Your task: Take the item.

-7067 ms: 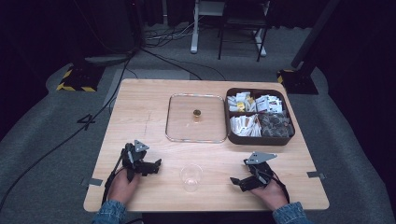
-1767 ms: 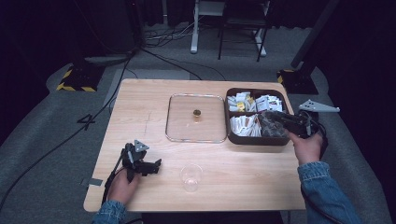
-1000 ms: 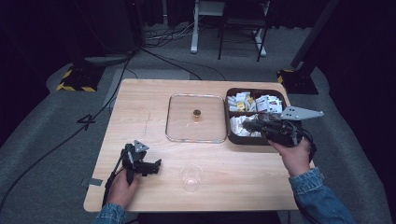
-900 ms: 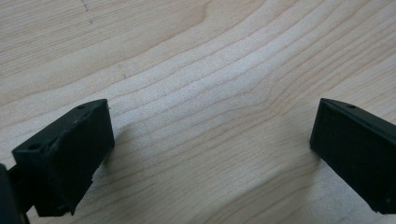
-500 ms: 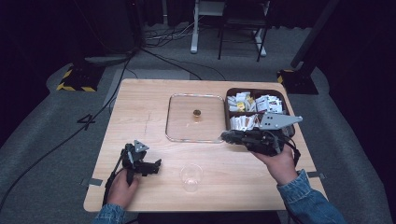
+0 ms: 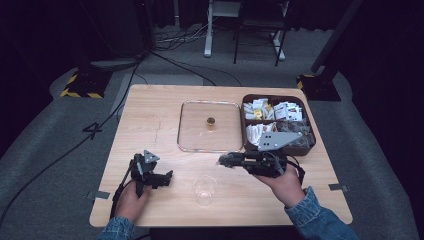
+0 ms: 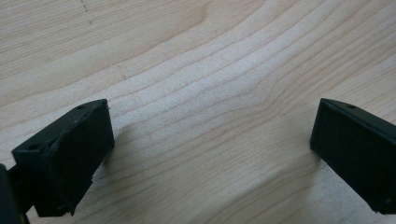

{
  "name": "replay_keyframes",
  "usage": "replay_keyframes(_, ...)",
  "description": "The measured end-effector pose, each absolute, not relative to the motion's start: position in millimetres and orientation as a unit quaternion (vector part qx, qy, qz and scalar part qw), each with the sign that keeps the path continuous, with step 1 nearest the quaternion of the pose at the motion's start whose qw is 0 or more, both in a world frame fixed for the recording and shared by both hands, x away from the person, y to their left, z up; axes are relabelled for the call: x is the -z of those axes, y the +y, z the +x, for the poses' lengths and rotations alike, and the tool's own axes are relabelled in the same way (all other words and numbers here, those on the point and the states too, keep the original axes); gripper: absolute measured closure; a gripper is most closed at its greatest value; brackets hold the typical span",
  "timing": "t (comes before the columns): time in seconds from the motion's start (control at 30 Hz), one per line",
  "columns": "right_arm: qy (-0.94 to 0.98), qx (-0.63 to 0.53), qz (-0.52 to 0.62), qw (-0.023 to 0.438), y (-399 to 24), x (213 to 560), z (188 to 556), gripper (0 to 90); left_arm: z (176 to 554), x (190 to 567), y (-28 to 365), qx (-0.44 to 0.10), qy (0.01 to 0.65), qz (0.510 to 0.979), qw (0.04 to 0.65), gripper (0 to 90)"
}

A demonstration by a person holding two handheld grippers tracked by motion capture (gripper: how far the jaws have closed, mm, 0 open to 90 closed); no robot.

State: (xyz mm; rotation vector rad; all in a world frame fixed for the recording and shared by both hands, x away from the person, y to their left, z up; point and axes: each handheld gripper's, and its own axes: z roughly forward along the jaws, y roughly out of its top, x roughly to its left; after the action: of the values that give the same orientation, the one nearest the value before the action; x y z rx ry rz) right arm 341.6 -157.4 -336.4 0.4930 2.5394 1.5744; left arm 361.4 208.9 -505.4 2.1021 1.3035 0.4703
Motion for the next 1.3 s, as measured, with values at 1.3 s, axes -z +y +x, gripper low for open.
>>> replay_keyframes(1.3,0.850,-0.504,0.154,-0.010,-109,397,330,81.2,361,505,209,-0.177,0.493,0.795,0.306,0.0)
